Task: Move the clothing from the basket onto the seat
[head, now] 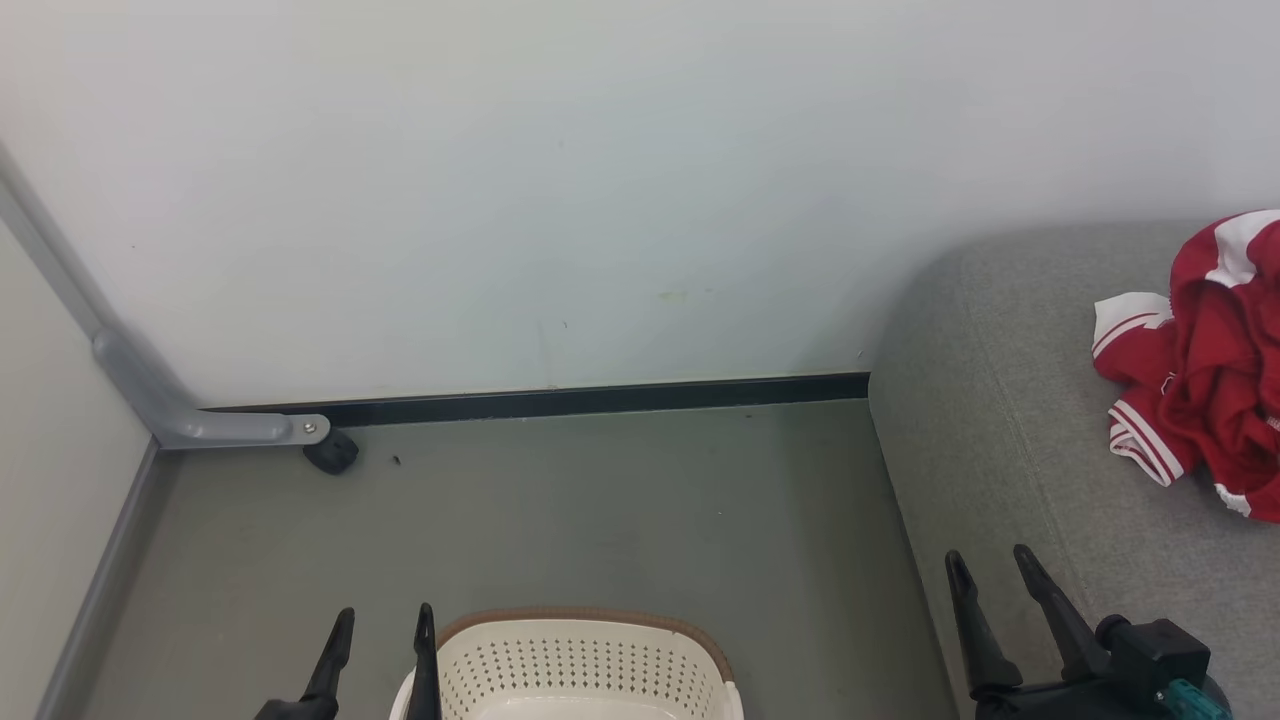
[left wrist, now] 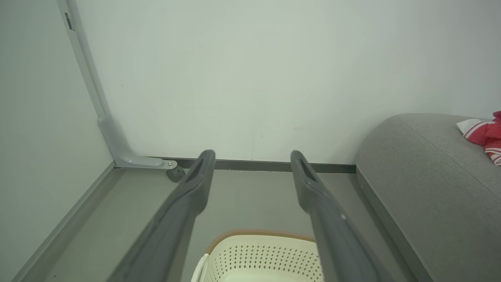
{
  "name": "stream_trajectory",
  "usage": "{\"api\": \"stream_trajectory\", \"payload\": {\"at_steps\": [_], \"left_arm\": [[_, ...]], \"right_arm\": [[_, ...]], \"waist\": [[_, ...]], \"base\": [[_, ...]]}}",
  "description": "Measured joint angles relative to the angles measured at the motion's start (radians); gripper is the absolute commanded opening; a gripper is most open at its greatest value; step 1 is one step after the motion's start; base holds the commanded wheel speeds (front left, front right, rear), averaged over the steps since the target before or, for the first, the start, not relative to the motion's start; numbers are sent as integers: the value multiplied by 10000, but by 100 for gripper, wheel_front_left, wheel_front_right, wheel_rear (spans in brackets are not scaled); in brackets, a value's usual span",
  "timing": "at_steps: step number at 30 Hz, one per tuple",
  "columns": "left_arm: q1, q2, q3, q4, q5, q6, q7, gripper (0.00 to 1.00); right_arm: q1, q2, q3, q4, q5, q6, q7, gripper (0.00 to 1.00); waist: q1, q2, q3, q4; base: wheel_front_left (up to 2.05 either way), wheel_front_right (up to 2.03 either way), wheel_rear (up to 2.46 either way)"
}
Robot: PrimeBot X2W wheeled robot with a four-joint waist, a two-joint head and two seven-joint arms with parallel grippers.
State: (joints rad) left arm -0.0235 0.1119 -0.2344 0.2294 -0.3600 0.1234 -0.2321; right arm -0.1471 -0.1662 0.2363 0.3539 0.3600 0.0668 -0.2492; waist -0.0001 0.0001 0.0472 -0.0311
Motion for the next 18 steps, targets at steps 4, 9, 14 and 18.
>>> {"api": "stream_trajectory", "payload": {"at_steps": [4, 9, 14, 18], "left_arm": [[99, -109, -2, -8, 0, 0, -2, 100], [160, -123, -6, 10, 0, 0, -75, 100], [383, -128, 0, -6, 2, 0, -77, 100], [382, -130, 12, -6, 2, 0, -77, 100]], "right_arm": [[163, -69, -109, -184, 0, -151, 0, 100], [438, -146, -176, -336, 0, -255, 0, 100], [635, -165, -178, -591, -2, -334, 17, 100], [656, -178, -178, -732, -2, -405, 40, 100]], "waist": [[1, 0, -74, -16], [0, 0, -274, -20], [0, -1, -379, -21], [1, -1, -407, -15]], "base": [[0, 0, 0], [0, 0, 0], [0, 0, 0], [0, 0, 0]]}}
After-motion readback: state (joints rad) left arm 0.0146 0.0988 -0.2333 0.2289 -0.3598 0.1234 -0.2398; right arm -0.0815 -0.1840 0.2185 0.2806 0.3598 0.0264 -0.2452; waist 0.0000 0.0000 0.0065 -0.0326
